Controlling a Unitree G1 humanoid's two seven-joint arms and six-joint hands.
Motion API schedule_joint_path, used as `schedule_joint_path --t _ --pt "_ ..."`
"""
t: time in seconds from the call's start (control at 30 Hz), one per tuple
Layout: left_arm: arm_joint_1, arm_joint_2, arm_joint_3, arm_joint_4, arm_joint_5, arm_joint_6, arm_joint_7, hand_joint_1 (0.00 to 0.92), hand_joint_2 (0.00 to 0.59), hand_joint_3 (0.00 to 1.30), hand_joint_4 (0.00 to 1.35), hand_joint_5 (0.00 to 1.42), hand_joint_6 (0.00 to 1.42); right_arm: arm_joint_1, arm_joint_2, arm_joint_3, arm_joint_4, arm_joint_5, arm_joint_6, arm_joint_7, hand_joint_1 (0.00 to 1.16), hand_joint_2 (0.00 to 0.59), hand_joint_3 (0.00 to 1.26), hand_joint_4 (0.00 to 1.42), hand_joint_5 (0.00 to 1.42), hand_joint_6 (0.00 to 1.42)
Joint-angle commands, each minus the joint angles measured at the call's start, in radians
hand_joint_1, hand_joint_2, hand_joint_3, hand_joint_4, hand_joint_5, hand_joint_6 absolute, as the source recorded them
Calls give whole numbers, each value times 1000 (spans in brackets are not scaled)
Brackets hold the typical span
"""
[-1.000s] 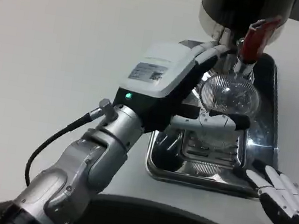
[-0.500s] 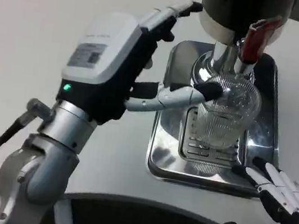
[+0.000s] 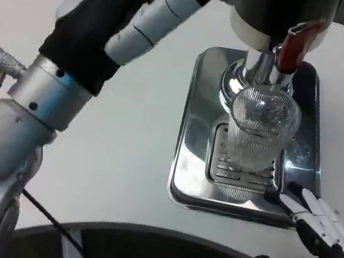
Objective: Grasp the cup under the faucet to collect the drink, then remove the cup.
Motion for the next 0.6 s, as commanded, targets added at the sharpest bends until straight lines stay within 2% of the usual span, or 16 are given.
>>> schedule_joint_path --t 0.03,0.13,0.3,0.6 --pt "-88 14 21 41 -128 101 -89 0 116 307 286 375 421 12 1 9 -10 -9 -3 3 240 420 133 0 0 0" --pt "-140 12 12 75 -170 144 -134 0 105 264 231 317 348 15 1 12 -16 -12 -6 2 240 420 133 0 0 0" --pt "-198 15 -9 127 -175 199 -182 0 106 242 211 301 315 24 -1 10 -27 -9 -12 1 240 420 134 3 0 0" --pt "-216 -4 -69 222 -87 182 -188 0 113 209 167 256 274 42 -3 13 -38 -13 -19 2 241 420 134 35 0 0"
